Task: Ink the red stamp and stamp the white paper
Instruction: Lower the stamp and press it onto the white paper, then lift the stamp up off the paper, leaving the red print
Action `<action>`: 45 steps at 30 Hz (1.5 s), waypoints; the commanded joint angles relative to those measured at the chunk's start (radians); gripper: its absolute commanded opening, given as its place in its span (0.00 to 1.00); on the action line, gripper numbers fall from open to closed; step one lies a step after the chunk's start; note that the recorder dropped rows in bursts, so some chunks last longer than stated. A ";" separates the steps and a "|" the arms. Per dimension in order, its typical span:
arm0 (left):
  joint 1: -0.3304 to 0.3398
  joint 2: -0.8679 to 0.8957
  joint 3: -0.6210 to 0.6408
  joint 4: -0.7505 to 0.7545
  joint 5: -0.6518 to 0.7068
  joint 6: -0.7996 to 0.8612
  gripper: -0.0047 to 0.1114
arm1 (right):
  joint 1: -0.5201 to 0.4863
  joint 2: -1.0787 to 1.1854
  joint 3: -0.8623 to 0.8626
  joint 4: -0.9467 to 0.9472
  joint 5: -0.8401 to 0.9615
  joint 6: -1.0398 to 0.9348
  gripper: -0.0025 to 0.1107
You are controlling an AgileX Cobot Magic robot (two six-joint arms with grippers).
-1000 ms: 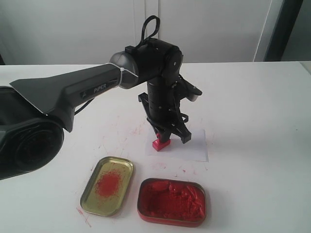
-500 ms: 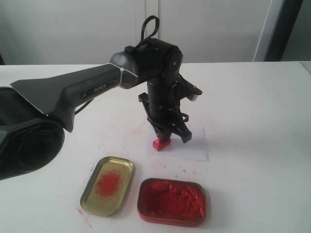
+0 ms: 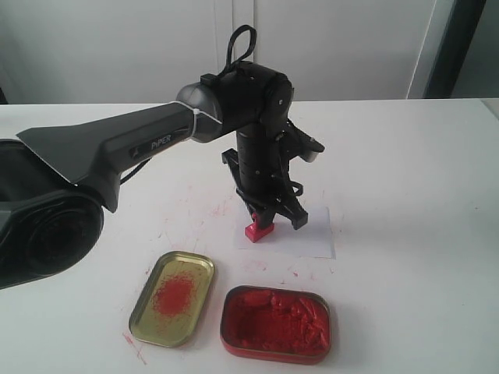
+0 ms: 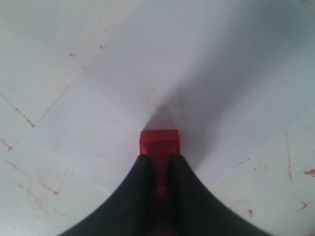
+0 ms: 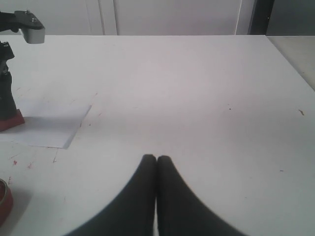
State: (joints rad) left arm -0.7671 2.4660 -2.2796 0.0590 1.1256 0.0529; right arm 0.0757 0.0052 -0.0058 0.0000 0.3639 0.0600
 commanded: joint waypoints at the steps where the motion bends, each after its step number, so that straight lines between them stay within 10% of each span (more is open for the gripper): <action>1: -0.002 0.044 0.033 -0.002 0.047 -0.016 0.04 | -0.007 -0.005 0.006 0.000 -0.015 0.004 0.02; 45: -0.163 -0.085 0.033 0.321 0.052 -0.053 0.04 | -0.007 -0.005 0.006 0.000 -0.015 0.004 0.02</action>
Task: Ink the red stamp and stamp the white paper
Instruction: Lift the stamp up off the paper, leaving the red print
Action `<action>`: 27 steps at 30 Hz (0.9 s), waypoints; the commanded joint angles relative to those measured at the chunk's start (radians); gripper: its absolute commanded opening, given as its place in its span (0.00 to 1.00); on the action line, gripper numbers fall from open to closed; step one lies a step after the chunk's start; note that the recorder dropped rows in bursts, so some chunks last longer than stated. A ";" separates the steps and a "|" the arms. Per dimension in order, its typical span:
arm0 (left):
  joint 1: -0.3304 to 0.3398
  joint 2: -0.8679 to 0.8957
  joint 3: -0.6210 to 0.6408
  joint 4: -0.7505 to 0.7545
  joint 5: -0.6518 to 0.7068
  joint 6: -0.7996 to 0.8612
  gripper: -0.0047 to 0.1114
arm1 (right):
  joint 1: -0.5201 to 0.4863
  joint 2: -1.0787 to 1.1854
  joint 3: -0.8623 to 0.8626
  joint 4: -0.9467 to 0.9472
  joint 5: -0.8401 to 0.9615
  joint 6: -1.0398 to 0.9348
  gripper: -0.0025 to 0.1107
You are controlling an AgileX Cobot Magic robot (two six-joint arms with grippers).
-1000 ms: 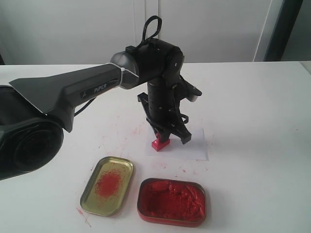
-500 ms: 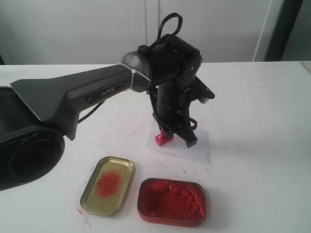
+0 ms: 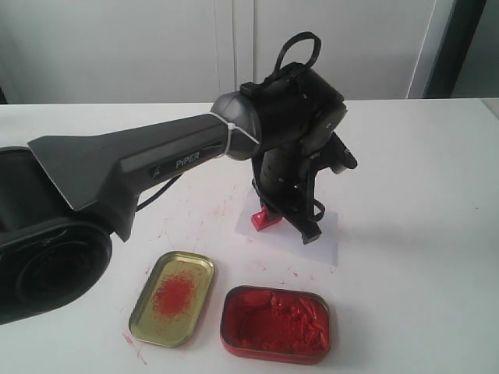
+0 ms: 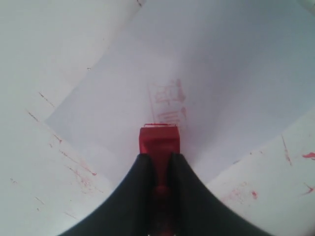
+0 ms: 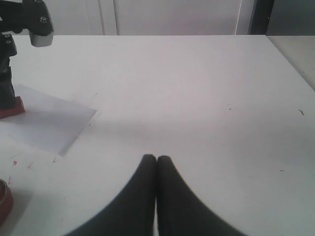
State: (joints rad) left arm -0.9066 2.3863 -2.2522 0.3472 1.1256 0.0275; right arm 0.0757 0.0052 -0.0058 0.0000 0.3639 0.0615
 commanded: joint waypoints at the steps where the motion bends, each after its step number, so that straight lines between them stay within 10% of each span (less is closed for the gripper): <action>1: -0.027 -0.002 0.005 0.033 0.054 -0.036 0.04 | -0.007 -0.005 0.006 0.000 -0.015 0.002 0.02; 27: -0.042 0.001 0.005 0.101 0.084 -0.115 0.04 | -0.007 -0.005 0.006 0.000 -0.015 0.002 0.02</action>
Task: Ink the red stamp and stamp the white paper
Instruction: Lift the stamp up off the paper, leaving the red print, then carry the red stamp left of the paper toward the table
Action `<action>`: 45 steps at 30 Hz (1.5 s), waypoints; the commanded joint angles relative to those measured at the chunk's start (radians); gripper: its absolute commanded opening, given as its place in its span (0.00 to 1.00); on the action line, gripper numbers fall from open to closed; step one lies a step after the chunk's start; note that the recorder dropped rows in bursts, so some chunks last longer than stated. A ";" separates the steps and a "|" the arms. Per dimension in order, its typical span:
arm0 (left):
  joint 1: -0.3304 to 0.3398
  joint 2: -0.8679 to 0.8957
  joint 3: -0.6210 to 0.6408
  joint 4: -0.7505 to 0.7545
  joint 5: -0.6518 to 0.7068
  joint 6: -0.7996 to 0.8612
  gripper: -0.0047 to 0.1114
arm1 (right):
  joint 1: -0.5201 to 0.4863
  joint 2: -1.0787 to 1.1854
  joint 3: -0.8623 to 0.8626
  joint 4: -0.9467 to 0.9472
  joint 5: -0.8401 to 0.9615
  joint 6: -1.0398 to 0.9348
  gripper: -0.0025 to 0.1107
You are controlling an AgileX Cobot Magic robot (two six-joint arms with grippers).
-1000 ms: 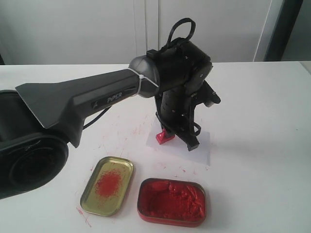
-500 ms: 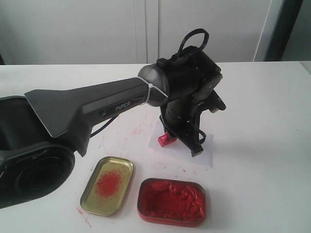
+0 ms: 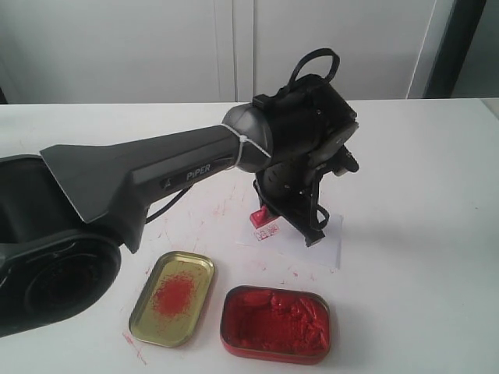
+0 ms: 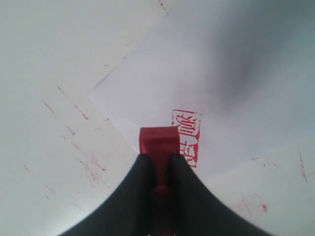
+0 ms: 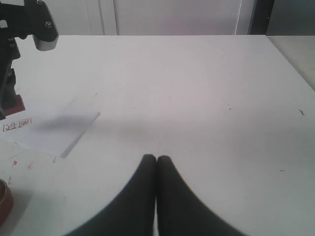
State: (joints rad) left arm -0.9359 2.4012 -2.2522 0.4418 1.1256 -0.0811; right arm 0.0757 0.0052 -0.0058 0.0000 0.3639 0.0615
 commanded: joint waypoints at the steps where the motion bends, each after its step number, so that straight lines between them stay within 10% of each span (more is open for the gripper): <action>1: -0.013 -0.019 0.005 0.007 0.092 -0.006 0.04 | -0.007 -0.005 0.006 0.000 -0.015 0.002 0.02; 18: 0.133 -0.156 0.013 -0.271 0.095 0.058 0.04 | -0.007 -0.005 0.006 0.000 -0.015 0.002 0.02; 32: 0.353 -0.437 0.522 -0.478 -0.043 0.211 0.04 | -0.007 -0.005 0.006 0.000 -0.015 0.002 0.02; 45: 0.509 -0.469 0.600 -0.780 -0.103 0.455 0.04 | -0.007 -0.005 0.006 0.000 -0.015 0.002 0.02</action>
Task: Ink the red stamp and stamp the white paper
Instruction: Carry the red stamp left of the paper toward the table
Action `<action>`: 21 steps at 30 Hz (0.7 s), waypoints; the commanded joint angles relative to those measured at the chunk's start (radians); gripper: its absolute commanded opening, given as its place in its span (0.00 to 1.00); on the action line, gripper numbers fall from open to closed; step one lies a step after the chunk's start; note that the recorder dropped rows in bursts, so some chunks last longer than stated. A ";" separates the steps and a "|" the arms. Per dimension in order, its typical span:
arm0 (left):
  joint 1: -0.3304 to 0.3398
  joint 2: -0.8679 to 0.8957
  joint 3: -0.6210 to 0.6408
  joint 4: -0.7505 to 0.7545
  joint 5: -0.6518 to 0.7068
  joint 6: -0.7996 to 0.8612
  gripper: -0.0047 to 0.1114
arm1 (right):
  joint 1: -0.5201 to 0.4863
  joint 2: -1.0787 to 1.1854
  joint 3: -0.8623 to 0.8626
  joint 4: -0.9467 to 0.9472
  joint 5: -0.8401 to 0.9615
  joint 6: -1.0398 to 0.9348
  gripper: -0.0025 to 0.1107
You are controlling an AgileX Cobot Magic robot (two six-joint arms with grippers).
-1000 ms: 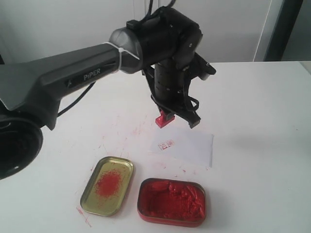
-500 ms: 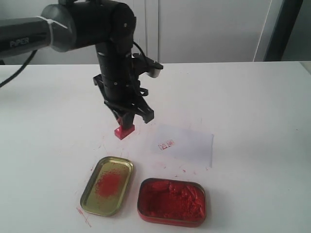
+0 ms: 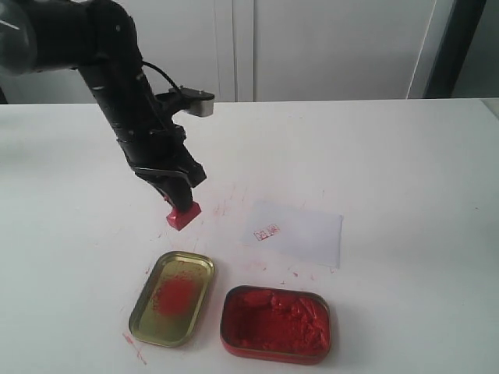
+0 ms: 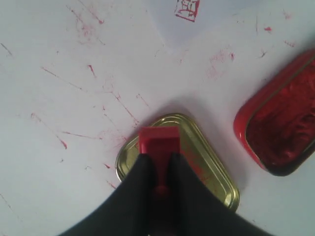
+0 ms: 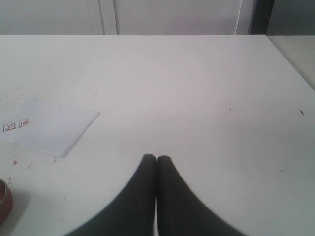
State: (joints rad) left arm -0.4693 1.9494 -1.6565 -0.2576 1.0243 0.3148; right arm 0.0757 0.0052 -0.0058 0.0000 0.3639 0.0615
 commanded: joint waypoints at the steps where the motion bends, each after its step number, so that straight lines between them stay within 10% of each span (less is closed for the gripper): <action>1: 0.052 -0.017 0.005 -0.096 -0.002 0.072 0.04 | -0.007 -0.005 0.006 0.000 -0.015 0.002 0.02; 21: 0.228 0.100 0.005 -0.539 0.068 0.363 0.04 | -0.007 -0.005 0.006 0.000 -0.015 0.002 0.02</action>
State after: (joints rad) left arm -0.2442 2.0225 -1.6544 -0.7243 1.0648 0.6405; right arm 0.0757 0.0052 -0.0058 0.0000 0.3639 0.0615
